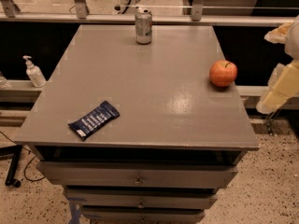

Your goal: Move apple near rxbar blueberry

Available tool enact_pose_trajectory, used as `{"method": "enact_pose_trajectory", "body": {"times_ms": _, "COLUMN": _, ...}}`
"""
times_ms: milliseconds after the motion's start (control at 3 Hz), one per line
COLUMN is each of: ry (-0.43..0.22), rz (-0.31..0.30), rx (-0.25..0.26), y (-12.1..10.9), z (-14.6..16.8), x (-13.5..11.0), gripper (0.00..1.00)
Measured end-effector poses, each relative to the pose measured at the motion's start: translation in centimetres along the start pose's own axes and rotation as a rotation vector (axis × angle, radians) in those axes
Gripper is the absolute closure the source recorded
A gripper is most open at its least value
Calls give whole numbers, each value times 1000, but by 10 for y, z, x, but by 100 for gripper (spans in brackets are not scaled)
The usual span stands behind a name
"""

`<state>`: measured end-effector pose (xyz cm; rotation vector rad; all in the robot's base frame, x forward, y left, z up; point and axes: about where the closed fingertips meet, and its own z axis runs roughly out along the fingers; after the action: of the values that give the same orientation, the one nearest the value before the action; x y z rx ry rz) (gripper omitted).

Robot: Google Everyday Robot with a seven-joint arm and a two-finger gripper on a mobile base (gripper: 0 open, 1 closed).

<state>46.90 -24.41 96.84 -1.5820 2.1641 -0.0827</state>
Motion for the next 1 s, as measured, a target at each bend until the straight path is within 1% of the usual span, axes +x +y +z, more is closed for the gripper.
{"method": "enact_pose_trajectory", "body": {"times_ms": 333, "ry": -105, "rz": 64, "rx": 60, "y": -39, "z": 25, "x": 16, "gripper": 0}}
{"method": "enact_pose_trajectory", "body": {"times_ms": 667, "ry": -247, "rz": 173, "rx": 91, "y": -74, "z": 54, "x": 31, "gripper": 0}}
{"method": "enact_pose_trajectory", "body": {"times_ms": 1000, "ry": -398, "rz": 288, "rx": 86, "y": -96, "z": 88, "x": 39, "gripper": 0}}
